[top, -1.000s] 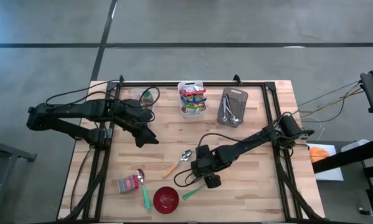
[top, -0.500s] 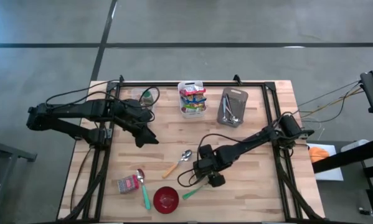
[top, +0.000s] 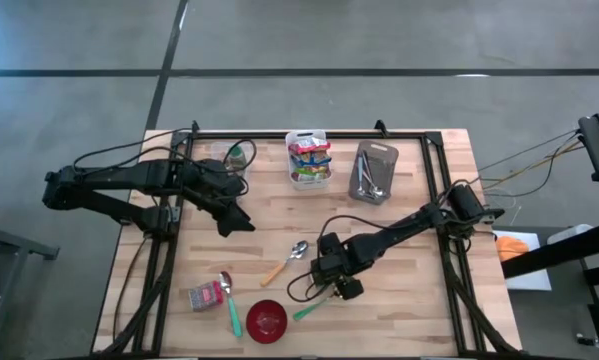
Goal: Pick & Place Food Item
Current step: Put the green seasoning can into the transparent bin
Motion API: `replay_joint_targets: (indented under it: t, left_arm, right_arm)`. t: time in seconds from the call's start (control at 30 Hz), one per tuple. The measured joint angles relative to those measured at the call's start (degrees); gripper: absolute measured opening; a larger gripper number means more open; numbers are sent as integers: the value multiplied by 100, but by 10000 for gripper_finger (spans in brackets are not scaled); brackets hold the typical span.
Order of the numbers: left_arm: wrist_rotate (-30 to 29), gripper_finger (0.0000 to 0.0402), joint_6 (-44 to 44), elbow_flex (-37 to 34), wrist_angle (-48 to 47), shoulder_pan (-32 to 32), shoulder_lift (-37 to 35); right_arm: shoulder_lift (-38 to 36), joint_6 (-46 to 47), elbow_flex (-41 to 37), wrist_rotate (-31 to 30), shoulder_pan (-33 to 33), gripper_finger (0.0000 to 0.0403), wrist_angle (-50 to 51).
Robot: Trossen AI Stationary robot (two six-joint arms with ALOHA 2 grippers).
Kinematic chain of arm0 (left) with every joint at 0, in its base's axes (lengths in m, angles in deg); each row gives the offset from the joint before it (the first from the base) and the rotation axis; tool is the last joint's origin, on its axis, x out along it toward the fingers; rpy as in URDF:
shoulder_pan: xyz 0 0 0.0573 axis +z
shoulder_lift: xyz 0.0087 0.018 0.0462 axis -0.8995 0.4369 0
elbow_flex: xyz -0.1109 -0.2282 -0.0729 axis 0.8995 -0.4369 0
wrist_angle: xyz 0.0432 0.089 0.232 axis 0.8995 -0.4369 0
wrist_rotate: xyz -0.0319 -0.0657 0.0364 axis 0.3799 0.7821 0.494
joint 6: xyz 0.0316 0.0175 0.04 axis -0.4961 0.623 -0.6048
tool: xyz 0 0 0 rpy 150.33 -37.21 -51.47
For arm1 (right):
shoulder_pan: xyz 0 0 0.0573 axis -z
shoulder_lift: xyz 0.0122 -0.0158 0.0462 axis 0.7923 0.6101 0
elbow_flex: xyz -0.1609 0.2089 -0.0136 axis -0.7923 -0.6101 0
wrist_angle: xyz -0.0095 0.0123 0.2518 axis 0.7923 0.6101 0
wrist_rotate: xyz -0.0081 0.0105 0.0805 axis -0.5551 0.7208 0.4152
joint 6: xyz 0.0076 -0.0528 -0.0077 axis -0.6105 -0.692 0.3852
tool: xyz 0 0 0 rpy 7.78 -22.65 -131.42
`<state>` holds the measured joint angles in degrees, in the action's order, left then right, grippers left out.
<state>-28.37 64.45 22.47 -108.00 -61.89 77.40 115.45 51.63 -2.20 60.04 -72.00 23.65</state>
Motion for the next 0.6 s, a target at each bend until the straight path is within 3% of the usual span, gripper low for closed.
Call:
replay_joint_targets:
  t: [0.3, 0.53, 0.6]
  left_arm:
    - [0, 258, 103, 0, 5, 2, 0]
    - [0, 258, 105, 0, 4, 2, 0]
    - [0, 258, 105, 0, 4, 2, 0]
  right_arm:
    - [9, -26, -7, 26, 0, 361, -63]
    - [11, -66, -7, 61, 0, 265, -101]
    - [11, -66, -7, 61, 0, 255, -102]
